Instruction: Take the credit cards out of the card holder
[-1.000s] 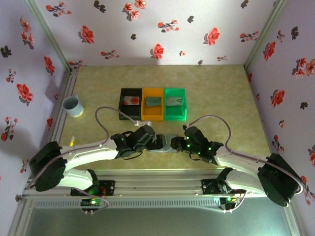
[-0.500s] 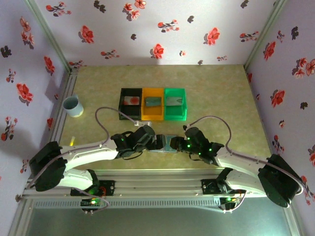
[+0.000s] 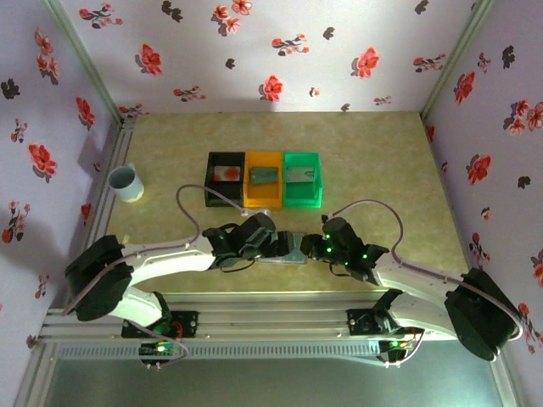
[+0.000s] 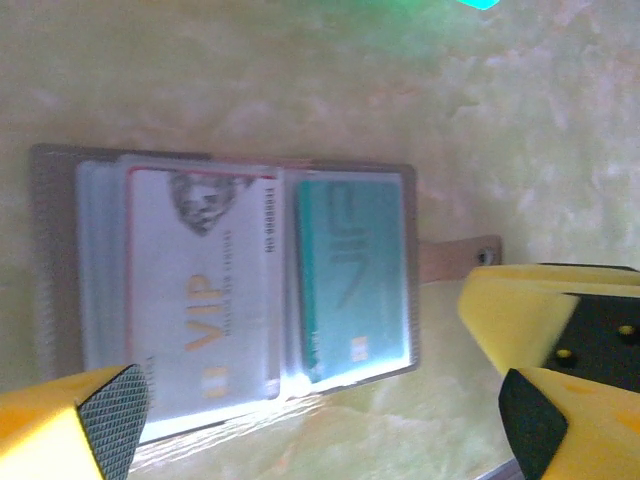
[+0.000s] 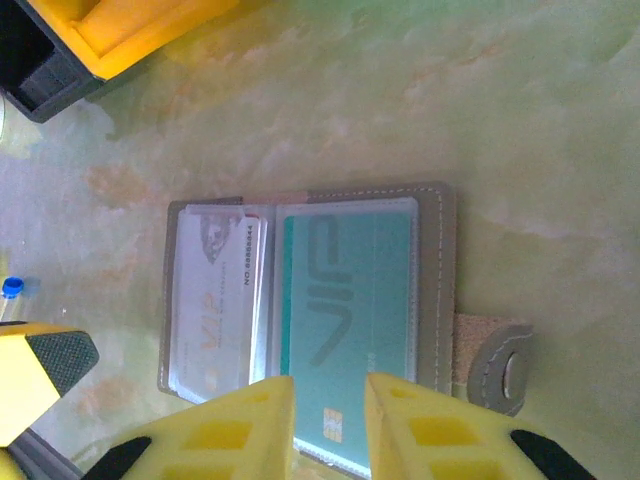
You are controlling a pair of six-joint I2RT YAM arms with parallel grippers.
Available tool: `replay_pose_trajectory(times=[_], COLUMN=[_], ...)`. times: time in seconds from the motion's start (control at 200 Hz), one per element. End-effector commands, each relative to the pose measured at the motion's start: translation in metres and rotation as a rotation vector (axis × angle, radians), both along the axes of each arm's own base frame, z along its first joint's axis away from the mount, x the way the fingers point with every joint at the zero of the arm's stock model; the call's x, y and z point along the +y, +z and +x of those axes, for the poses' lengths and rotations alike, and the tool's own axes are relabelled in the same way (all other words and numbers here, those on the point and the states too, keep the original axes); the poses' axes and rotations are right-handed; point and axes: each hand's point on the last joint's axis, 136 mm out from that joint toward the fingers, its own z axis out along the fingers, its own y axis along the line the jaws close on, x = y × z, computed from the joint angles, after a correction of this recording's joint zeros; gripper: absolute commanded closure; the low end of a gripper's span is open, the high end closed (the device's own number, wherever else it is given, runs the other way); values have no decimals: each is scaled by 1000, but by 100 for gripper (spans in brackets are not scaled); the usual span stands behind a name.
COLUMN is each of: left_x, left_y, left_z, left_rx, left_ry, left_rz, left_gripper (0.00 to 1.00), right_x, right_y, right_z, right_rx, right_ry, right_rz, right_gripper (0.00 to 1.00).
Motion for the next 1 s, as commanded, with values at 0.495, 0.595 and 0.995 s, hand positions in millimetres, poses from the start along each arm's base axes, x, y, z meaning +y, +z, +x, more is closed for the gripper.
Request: replay_pose_trajectory(times=[0.495,0.595,0.995], left_x=[-56,-58,-56], left_y=[-10,-13,-29], left_z=[6,6,4], left_rx=[129,141,171], left_ry=[37,42,57], left_rz=[-235,-245,-223], left_gripper=[20,20,22], right_x=[-6,-4,-2], right_y=[-13,-12,-19], right_z=[1,1,-1], right_rx=[33,28,39], right_ry=[-28,-21,-7], right_rz=[26,33,45], right_gripper=[84,85,88])
